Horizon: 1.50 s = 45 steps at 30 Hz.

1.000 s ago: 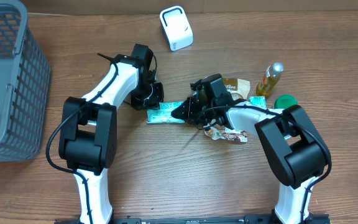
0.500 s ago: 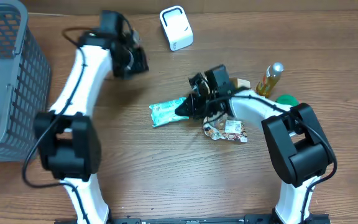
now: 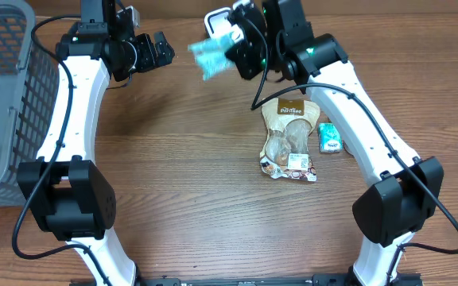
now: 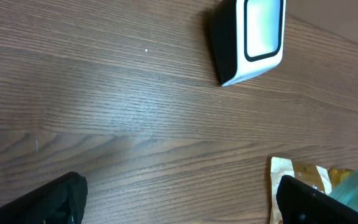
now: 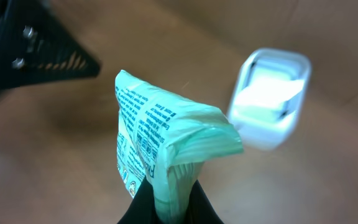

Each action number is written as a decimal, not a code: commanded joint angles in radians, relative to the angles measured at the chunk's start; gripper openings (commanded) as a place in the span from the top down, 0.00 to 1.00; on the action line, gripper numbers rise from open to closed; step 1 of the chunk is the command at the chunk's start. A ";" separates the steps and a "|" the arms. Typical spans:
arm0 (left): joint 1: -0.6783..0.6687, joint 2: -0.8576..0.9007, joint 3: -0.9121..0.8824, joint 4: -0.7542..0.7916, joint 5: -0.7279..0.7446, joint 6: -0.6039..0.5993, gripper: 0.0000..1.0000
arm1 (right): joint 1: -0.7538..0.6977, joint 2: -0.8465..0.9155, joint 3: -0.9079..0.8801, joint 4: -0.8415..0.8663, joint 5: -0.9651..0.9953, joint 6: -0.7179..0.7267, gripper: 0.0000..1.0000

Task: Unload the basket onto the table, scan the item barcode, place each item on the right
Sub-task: 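Lift the wipes pack with the right gripper up to the white scanner, then hold the wipes pack barcode against the scanner window with the right gripper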

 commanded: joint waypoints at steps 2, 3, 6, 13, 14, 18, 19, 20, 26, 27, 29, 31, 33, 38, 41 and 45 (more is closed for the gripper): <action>-0.001 0.000 0.004 0.003 -0.014 0.012 0.00 | 0.009 0.004 0.014 0.077 0.185 -0.325 0.96; -0.001 0.000 0.004 0.003 -0.014 0.012 0.01 | 0.011 0.014 0.014 0.102 0.212 -0.351 0.96; -0.001 0.000 0.004 0.003 -0.014 0.012 0.00 | 0.023 0.060 0.014 0.209 0.303 -0.447 0.96; -0.001 0.000 0.004 0.003 -0.014 0.012 0.00 | 0.034 0.192 0.014 0.426 0.425 -0.639 0.96; -0.001 0.000 0.004 0.003 -0.014 0.012 0.00 | 0.036 0.208 0.014 0.454 0.452 -0.660 0.96; -0.001 0.000 0.004 0.003 -0.014 0.012 0.01 | 0.047 0.290 0.013 0.613 0.578 -0.832 0.96; -0.001 0.000 0.004 0.003 -0.014 0.012 0.01 | 0.050 0.301 0.013 0.633 0.590 -0.859 0.96; -0.001 0.000 0.004 0.003 -0.014 0.012 0.00 | 0.052 0.314 0.013 0.655 0.602 -0.888 0.96; -0.001 0.000 0.004 0.003 -0.014 0.012 0.00 | 0.056 0.377 0.013 0.713 0.652 -0.994 0.96; -0.001 0.000 0.004 0.003 -0.014 0.012 0.00 | 0.058 0.386 0.013 0.722 0.671 -0.993 0.96; -0.001 0.000 0.004 0.003 -0.014 0.012 0.01 | 0.063 0.407 0.013 0.726 0.687 -0.990 0.96; -0.001 0.000 0.004 0.003 -0.014 0.012 0.00 | 0.069 0.424 0.012 0.725 0.699 -0.990 0.96; -0.001 0.000 0.004 0.003 -0.014 0.012 0.01 | 0.081 0.431 0.008 0.718 0.700 -0.990 0.96; -0.001 0.000 0.004 0.003 -0.014 0.012 0.01 | 0.115 0.431 0.007 0.679 0.682 -0.990 0.96; -0.001 0.000 0.004 0.003 -0.014 0.012 0.00 | 0.126 0.431 0.007 0.645 0.701 -0.990 0.96; -0.001 0.000 0.004 0.003 -0.014 0.012 0.00 | 0.127 0.431 0.006 0.568 0.701 -0.990 0.96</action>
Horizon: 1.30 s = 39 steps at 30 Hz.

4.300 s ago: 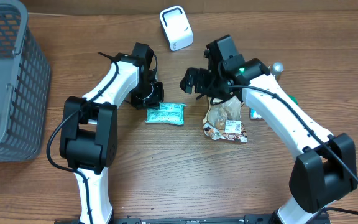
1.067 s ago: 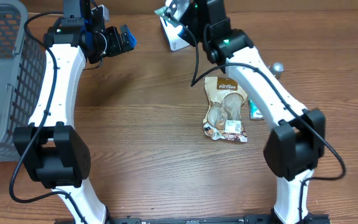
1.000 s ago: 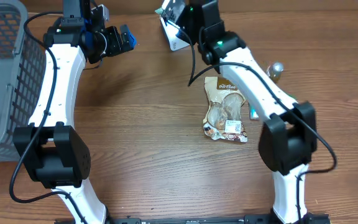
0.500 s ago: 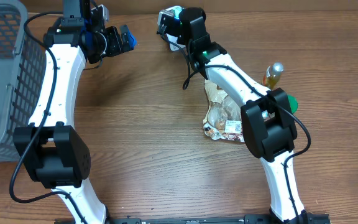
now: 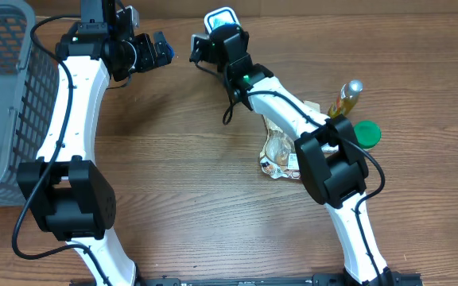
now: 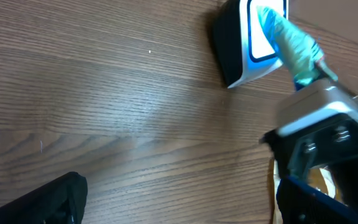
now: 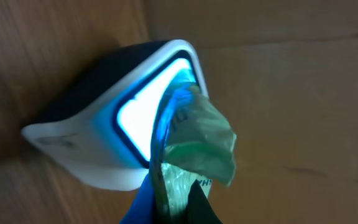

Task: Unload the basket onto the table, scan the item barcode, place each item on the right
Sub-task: 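Hold the wipes pack barcode against the scanner window with the right gripper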

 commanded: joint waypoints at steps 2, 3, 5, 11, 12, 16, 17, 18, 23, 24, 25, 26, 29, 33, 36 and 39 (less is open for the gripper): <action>-0.001 0.000 0.004 0.001 -0.003 0.012 0.00 | 0.006 0.014 0.008 -0.042 -0.009 0.007 0.96; -0.001 0.000 0.004 0.001 -0.003 0.012 0.00 | 0.006 0.014 0.008 -0.044 -0.010 0.014 0.96; -0.001 0.000 0.004 0.001 -0.003 0.012 0.01 | 0.007 0.014 0.008 -0.044 -0.009 0.023 0.96; -0.001 0.000 0.004 0.001 -0.003 0.012 0.00 | 0.007 0.014 0.008 -0.064 -0.038 0.031 0.96; -0.001 0.000 0.004 0.001 -0.003 0.012 0.00 | 0.007 0.014 0.008 -0.075 -0.050 0.031 0.96; -0.001 0.000 0.004 0.001 -0.003 0.012 0.00 | 0.007 0.014 0.008 -0.089 -0.066 0.089 0.96; -0.001 0.000 0.004 0.001 -0.003 0.012 0.00 | 0.007 0.014 0.008 -0.089 -0.065 0.117 0.96; -0.001 0.000 0.004 0.001 -0.003 0.012 0.00 | 0.006 0.014 0.008 -0.089 -0.062 0.136 0.96; -0.001 0.000 0.004 0.001 -0.003 0.012 0.00 | 0.005 0.013 0.008 -0.085 -0.053 0.215 0.93; -0.001 0.000 0.004 0.001 -0.003 0.012 0.00 | 0.006 0.011 0.008 -0.080 -0.042 0.223 0.95; -0.001 0.000 0.004 0.001 -0.003 0.012 0.00 | 0.007 0.010 0.009 -0.069 -0.018 0.234 0.96; -0.001 0.000 0.004 0.001 -0.003 0.012 0.01 | 0.008 0.006 0.010 -0.050 0.013 0.251 0.96; -0.001 0.000 0.004 0.001 -0.003 0.012 0.00 | 0.008 -0.024 0.012 0.078 0.146 0.369 0.96; -0.001 0.000 0.004 0.001 -0.003 0.012 0.00 | 0.008 -0.125 0.012 0.118 0.173 0.404 0.96; -0.001 0.000 0.004 0.001 -0.003 0.012 0.00 | 0.020 -0.222 0.012 0.098 0.170 0.508 0.96; -0.001 0.000 0.004 0.001 -0.003 0.012 0.01 | 0.031 -0.321 0.012 -0.005 0.162 0.639 0.96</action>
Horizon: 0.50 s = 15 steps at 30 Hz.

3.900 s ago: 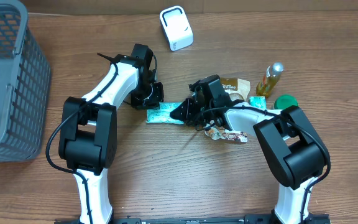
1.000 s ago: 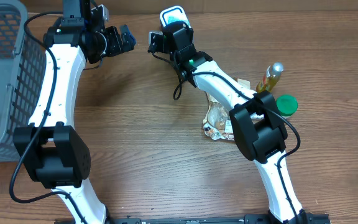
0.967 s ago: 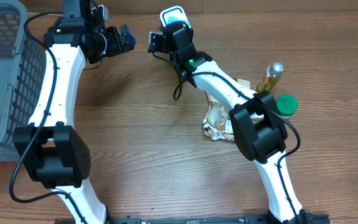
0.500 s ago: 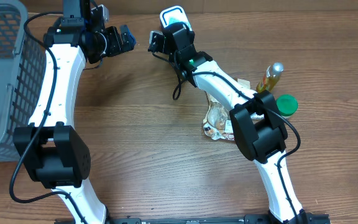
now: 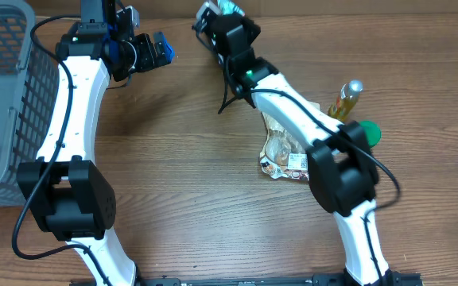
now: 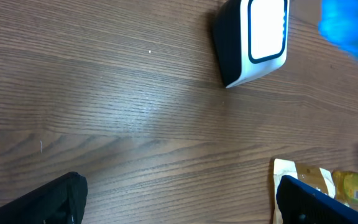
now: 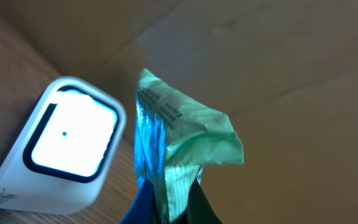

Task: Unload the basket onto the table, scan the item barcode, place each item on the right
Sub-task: 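Hold the wipes pack barcode against the scanner window with the right gripper, then carry the wipes pack back down and place it beside the snack bag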

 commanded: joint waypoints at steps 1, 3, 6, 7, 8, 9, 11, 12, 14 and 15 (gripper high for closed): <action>-0.001 0.000 0.004 0.001 -0.003 0.012 0.01 | 0.025 -0.233 0.015 -0.102 0.005 0.227 0.96; -0.001 0.000 0.004 0.001 -0.003 0.012 0.01 | 0.026 -0.301 0.015 -0.258 -0.069 0.316 0.96; -0.001 0.000 0.004 0.001 -0.003 0.012 0.00 | 0.021 -0.377 0.015 -0.506 -0.229 0.425 0.96; -0.001 0.000 0.004 0.001 -0.003 0.012 0.00 | 0.016 -0.398 0.015 -0.608 -0.293 0.460 0.96; -0.001 0.000 0.004 0.001 -0.003 0.012 0.01 | 0.011 -0.412 0.015 -0.694 -0.346 0.490 0.96; -0.001 0.000 0.004 0.001 -0.003 0.012 0.00 | 0.006 -0.422 0.015 -0.793 -0.410 0.526 0.96; -0.001 0.000 0.004 0.001 -0.003 0.012 0.00 | -0.006 -0.424 0.014 -0.982 -0.542 0.592 0.96; -0.001 0.000 0.004 0.001 -0.003 0.012 0.01 | -0.012 -0.423 0.013 -1.051 -0.591 0.609 0.96; -0.001 0.000 0.004 0.001 -0.003 0.012 0.00 | -0.025 -0.419 0.005 -1.176 -0.668 0.638 0.96; -0.001 0.000 0.004 0.001 -0.003 0.012 0.00 | -0.032 -0.416 -0.005 -1.231 -0.684 0.645 0.96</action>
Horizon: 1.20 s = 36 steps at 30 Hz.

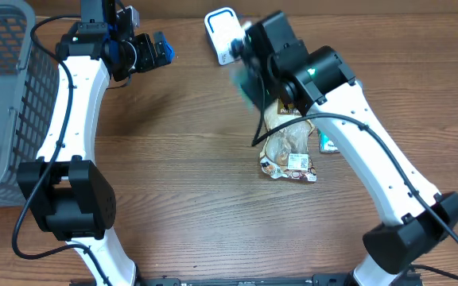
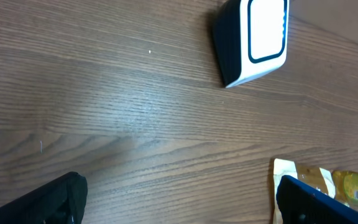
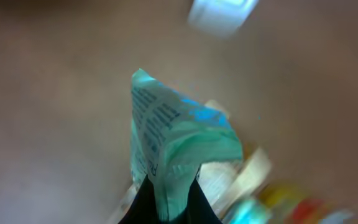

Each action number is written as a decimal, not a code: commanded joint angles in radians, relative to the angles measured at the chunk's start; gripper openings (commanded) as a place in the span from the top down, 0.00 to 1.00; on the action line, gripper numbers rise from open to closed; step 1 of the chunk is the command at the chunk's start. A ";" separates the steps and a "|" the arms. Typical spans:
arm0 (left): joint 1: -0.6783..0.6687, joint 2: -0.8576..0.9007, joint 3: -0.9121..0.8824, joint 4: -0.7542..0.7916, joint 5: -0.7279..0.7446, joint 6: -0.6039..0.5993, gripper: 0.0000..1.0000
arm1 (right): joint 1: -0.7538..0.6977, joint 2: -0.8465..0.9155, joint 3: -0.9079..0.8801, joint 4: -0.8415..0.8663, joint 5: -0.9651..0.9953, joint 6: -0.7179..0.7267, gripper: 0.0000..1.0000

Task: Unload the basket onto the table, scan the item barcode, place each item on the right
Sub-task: 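Carry the wipes pack back down and place it beside the snack bag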

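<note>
A pale green packet [image 3: 173, 137] is pinched by its crimped end in my right gripper [image 3: 166, 200], which is shut on it. In the overhead view that packet [image 1: 246, 83] hangs blurred in the air over the middle of the table, right of and below the scanner [image 1: 223, 33]. The white and black scanner [image 2: 252, 38] stands at the far edge with its window lit white. My left gripper [image 1: 156, 50] is held open at the far left of the table, nothing between its black fingers [image 2: 48, 200].
A grey wire basket [image 1: 2, 95] fills the left edge. A brown snack bag [image 1: 287, 139] lies right of centre, with a small teal pack [image 1: 329, 141] beside it. A yellow item [image 2: 356, 188] shows by the brown bag in the left wrist view.
My right gripper has come away from the scanner with the green packet, from the far edge to above the middle of the table. The left arm has not moved.
My right gripper held the green packet in the air left of the scanner. Then the packet was right against the scanner window, which glowed blue. After that it was lifted just above the scanner, and now it hangs over the table's middle near the brown bag.
</note>
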 commanded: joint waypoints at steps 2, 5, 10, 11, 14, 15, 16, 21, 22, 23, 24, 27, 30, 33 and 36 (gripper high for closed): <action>-0.001 0.000 0.004 0.001 -0.003 0.012 0.00 | -0.031 0.021 -0.041 -0.132 -0.201 0.114 0.96; -0.001 0.000 0.004 0.001 -0.003 0.012 0.00 | -0.032 0.021 -0.098 -0.151 -0.207 0.130 0.96; -0.001 0.000 0.004 0.001 -0.003 0.012 0.01 | -0.032 0.021 -0.232 -0.080 -0.208 0.151 0.96; -0.001 0.000 0.004 0.001 -0.003 0.012 0.01 | -0.032 0.021 -0.270 -0.050 -0.209 0.151 0.96; -0.001 0.000 0.004 0.001 -0.003 0.012 0.00 | -0.032 0.021 -0.365 0.034 -0.208 0.151 0.94; -0.001 0.000 0.004 0.001 -0.003 0.012 0.01 | -0.032 0.021 -0.401 0.064 -0.208 0.151 0.93; -0.001 0.000 0.004 0.001 -0.003 0.012 0.00 | -0.032 0.021 -0.425 0.085 -0.208 0.151 0.92; -0.001 0.000 0.004 0.001 -0.003 0.012 0.01 | -0.051 0.021 -0.530 0.198 -0.186 0.151 0.91; -0.001 0.000 0.004 0.001 -0.003 0.012 0.00 | -0.053 0.022 -0.539 0.210 -0.186 0.151 0.91; -0.001 0.000 0.004 0.001 -0.003 0.012 0.01 | -0.054 0.022 -0.544 0.221 -0.186 0.156 0.91; -0.001 0.000 0.004 0.001 -0.003 0.012 0.00 | -0.054 0.022 -0.544 0.229 -0.186 0.169 0.91; -0.001 0.000 0.004 0.001 -0.003 0.012 0.00 | -0.054 0.022 -0.544 0.254 -0.186 0.196 0.91; -0.001 0.000 0.004 0.001 -0.003 0.012 0.01 | -0.054 0.022 -0.544 0.259 -0.185 0.195 0.78; -0.001 0.000 0.004 0.001 -0.003 0.012 0.01 | -0.054 0.022 -0.544 0.259 -0.171 0.195 0.41; -0.001 0.000 0.004 0.001 -0.003 0.012 0.01 | -0.054 0.022 -0.544 0.258 -0.125 0.195 0.00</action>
